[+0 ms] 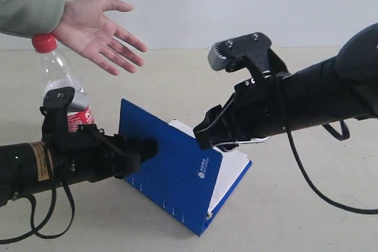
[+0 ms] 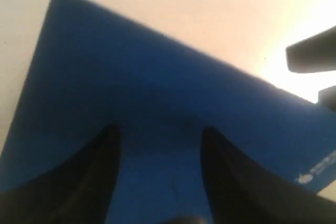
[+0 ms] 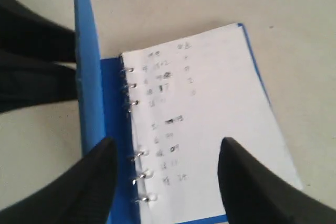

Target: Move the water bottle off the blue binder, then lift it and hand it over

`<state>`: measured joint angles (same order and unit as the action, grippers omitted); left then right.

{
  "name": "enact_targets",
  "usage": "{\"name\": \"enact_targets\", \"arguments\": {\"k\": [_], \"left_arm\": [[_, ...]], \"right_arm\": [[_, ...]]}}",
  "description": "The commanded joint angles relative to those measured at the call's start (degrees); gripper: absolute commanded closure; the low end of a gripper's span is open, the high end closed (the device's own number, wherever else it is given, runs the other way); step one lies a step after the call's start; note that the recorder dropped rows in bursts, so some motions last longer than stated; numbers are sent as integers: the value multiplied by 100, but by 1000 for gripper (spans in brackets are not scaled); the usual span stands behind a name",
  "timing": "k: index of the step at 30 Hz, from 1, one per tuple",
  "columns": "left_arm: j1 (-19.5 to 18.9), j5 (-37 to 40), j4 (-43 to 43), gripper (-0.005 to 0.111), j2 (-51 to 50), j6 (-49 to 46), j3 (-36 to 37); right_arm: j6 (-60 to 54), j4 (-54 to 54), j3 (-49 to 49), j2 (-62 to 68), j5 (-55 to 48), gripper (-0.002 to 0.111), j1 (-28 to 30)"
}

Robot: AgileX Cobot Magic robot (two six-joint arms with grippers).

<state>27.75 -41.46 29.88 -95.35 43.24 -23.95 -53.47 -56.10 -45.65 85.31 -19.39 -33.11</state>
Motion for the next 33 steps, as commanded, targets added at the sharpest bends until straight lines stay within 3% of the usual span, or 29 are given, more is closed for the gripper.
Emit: {"name": "enact_targets", "arguments": {"k": [1, 6, 10, 13, 15, 23, 28, 33], "left_arm": [[24, 100, 363, 61, -493, 292, -123], [24, -65, 251, 61, -917, 252, -416], [24, -42, 852, 61, -1132, 1043, -848], [24, -41, 1211, 61, -1114, 1421, -915], [24, 71, 1211, 61, -1014, 1411, -848], [24, 296, 1211, 61, -78, 1450, 61], [24, 511, 1301, 61, 206, 1489, 546], [24, 511, 1383, 61, 206, 1489, 655]], "right_arm": [[467, 429, -34, -341, 150, 57, 279], [678, 551, -34, -544, -57, 57, 817], [678, 695, -34, -567, -418, 56, 979], [670, 706, -34, -433, -276, 43, 979], [689, 721, -48, -192, -55, 39, 992], [1304, 1349, -1139, 1372, -716, 40, 1089], [3191, 3524, -2488, 2381, -2385, 40, 1261], [2989, 3663, -3447, 3175, -3752, 40, 1328]]}}
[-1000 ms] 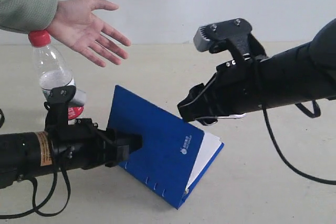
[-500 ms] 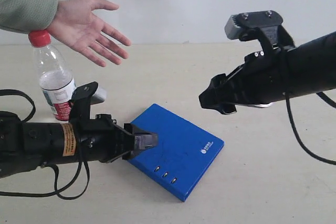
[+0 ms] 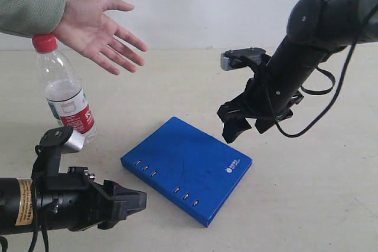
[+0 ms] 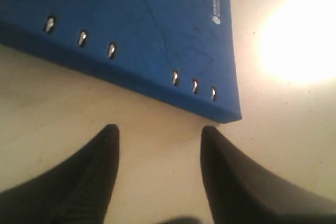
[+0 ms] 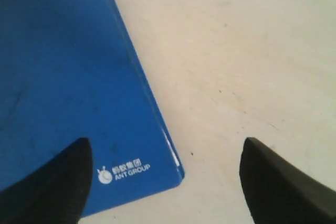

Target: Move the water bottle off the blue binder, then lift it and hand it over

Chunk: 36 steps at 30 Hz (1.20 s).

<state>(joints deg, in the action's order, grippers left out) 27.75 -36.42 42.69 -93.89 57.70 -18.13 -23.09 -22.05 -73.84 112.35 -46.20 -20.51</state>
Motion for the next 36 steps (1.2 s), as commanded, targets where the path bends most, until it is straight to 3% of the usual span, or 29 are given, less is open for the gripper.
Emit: {"name": "enact_targets", "arguments": {"k": [1, 7, 10, 15, 22, 25, 29, 32, 36], "left_arm": [[24, 7, 204, 61, 60, 76, 72], [24, 126, 569, 61, 60, 310, 72], [12, 443, 10, 61, 60, 210, 72], [12, 459, -633, 61, 60, -165, 72], [12, 974, -583, 61, -349, 17, -334], [12, 771, -583, 61, -809, 98, -560], [12, 223, -638, 61, -851, 121, -596], [12, 239, -637, 61, -851, 121, -596], [12, 219, -544, 62, -851, 152, -670]], "right_arm": [[-74, 301, -791, 639, -1267, 40, 68], [-568, -118, -1363, 1404, -1981, 39, 472], [-1484, -1147, -1367, 1635, -2113, 39, 744], [-1665, -1738, -1367, 2018, -2377, 39, 848], [-1680, -1918, -1302, 2272, -2377, 39, 719], [-1873, -1932, -893, 1966, -2377, 39, 630], [-1990, -1930, -741, 1863, -2377, 39, 306], [-2035, -1945, -741, 1806, -2377, 39, -10], [-2544, -2750, -741, 1343, -2377, 39, -135]]}}
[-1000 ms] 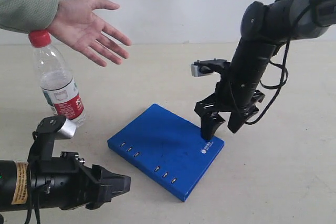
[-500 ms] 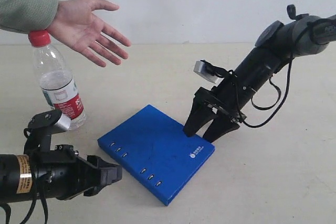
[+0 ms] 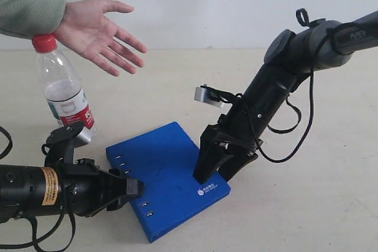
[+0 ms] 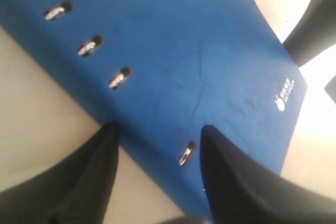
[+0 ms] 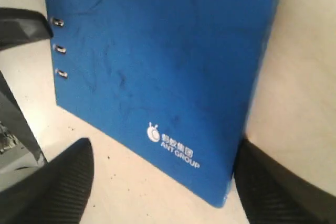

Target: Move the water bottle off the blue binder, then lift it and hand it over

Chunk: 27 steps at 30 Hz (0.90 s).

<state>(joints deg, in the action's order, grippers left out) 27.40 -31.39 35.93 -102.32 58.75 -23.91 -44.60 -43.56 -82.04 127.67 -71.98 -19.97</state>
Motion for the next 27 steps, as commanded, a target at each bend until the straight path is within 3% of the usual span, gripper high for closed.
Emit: {"name": "enact_targets", "arguments": {"k": [1, 9, 15, 19, 23, 26, 27], "left_arm": [[47, -339, 148, 62, -7, 81, -92], [47, -439, 148, 62, -7, 81, -92], [47, -439, 148, 62, -7, 81, -92], [47, -436, 148, 62, 5, 81, -82], [47, -673, -842, 62, 293, -638, 206], [47, -1944, -1993, 62, 529, -1247, 871], [47, -1996, -2090, 62, 552, -1195, 969]], "right_arm": [[-407, -659, 91, -347, 202, 39, -216], [-536, -857, 136, -730, 202, 40, -403], [-313, -852, 247, -308, 202, 71, -403], [-10, -809, 247, -293, 774, 107, -392], [-12, -1138, 247, -293, 383, 108, -379], [-851, -2635, 269, -317, 202, 108, -342], [-851, -2758, 269, -359, 202, 108, -342]]}}
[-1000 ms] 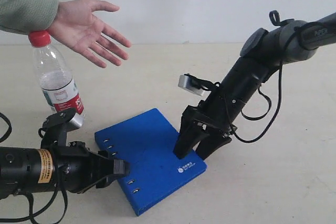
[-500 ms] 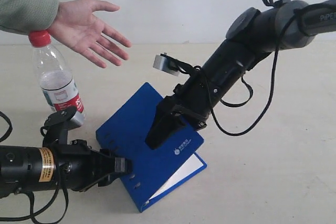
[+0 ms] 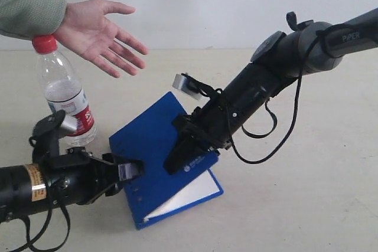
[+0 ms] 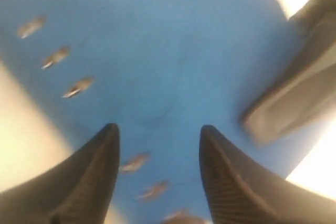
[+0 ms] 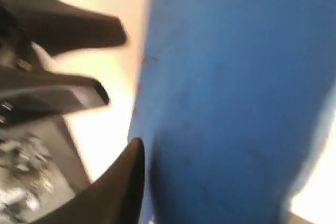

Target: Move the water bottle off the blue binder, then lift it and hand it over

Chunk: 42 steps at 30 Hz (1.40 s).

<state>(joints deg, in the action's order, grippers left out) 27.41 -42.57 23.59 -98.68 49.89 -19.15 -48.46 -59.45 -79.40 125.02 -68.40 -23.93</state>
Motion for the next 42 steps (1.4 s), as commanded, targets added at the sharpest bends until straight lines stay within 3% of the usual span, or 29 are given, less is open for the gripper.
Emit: {"name": "enact_targets", "arguments": {"k": [1, 3, 5, 10, 14, 19, 23, 32, 37, 42], "left_arm": [[46, -712, -843, 62, 187, -249, 523], [46, -60, -843, 61, 176, -209, 523], [46, 84, -843, 59, 176, -209, 550], [46, -1404, -840, 51, 190, 659, 958], [46, -1003, -474, 44, 190, 1068, 847], [46, -1029, -166, 30, 190, 1372, 727], [46, -418, -126, 24, 197, 1421, 805], [46, -1715, -1121, 23, 197, 1035, 670], [46, -1485, -438, 23, 100, 1391, 306], [46, -991, -420, 23, -77, 1347, 276]], "right_arm": [[-476, -1180, 5, -102, -156, 108, 54], [-444, -1133, 5, -126, -156, 108, 77], [-435, -1046, 5, -120, -156, 108, 107], [-650, -1086, 297, -238, -156, 108, 107], [-782, -1188, 470, -465, -156, 108, 107], [-782, -1217, 470, -819, -156, 108, 107], [-721, -1206, 470, -1103, -156, 108, 107], [-698, -1218, 629, -1115, -156, 108, 107], [-689, -1340, 629, -1126, -156, 108, 107], [-703, -1442, 616, -1136, -156, 108, 107]]}}
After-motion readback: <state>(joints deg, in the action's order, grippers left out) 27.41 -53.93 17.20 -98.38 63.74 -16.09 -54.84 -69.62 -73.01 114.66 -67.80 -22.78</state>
